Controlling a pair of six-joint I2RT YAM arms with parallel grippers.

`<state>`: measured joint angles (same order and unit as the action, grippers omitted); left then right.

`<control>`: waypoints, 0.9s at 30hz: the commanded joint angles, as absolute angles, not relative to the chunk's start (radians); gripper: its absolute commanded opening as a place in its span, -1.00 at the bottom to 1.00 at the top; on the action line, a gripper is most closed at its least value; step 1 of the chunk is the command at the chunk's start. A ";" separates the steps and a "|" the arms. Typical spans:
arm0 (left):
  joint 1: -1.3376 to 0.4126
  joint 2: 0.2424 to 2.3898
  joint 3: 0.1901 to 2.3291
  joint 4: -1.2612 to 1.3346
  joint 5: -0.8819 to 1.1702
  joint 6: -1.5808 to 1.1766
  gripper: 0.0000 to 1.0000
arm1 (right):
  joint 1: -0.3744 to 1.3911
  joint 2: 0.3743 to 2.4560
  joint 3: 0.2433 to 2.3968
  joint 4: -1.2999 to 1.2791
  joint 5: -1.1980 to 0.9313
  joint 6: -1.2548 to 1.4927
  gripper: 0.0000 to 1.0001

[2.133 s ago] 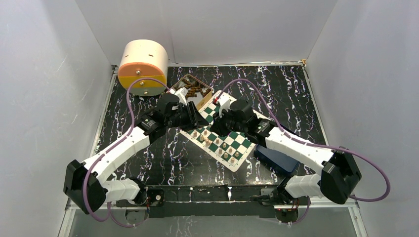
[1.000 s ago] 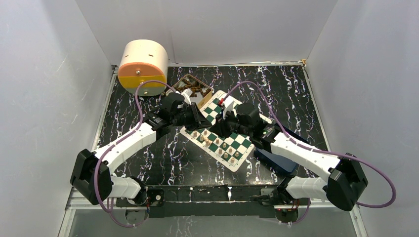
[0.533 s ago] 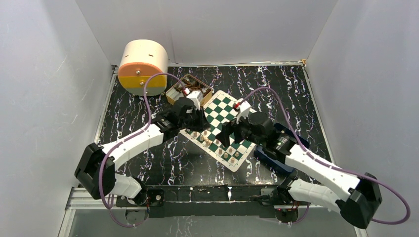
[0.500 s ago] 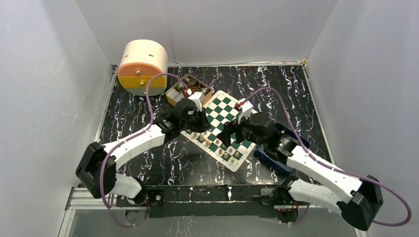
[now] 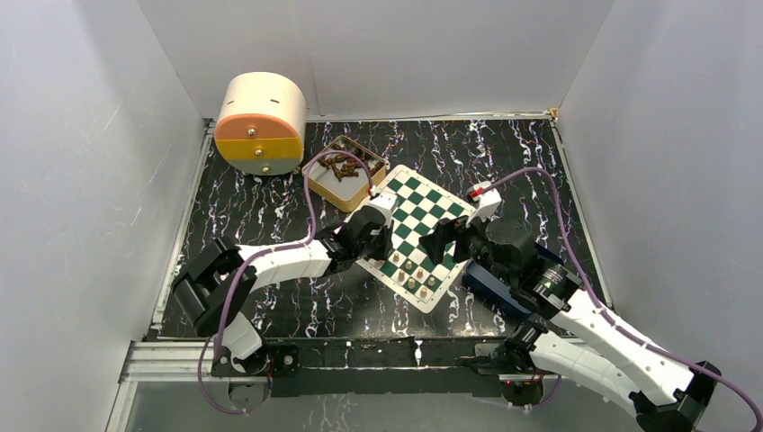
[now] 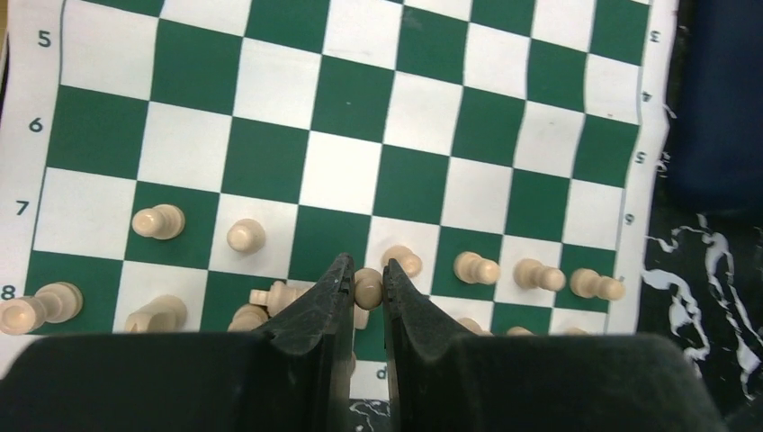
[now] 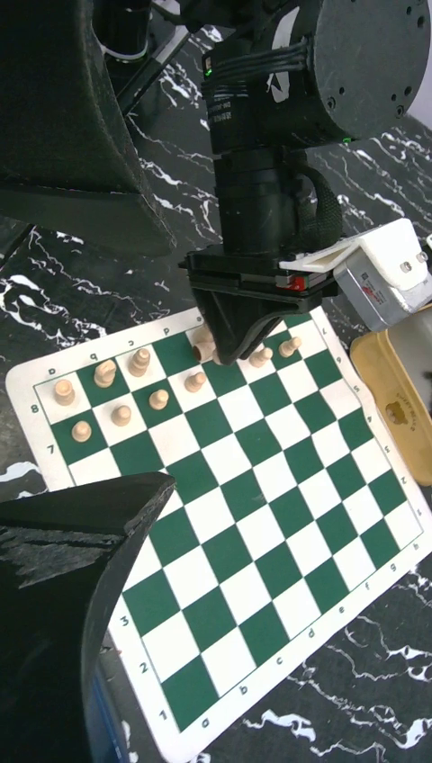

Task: Set up the chess pieces on the board
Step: Place the chess piece on the chessboard.

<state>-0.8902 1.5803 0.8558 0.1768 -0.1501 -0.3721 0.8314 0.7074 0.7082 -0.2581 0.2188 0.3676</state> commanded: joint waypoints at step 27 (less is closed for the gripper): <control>-0.726 1.524 0.914 0.142 -0.307 -0.319 -0.85 | 0.830 0.732 0.713 -0.264 0.247 0.362 0.97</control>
<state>-0.7986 1.5799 0.9127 0.1631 -0.2840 -0.3241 0.8314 0.7326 0.7082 -0.3336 0.2497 0.3676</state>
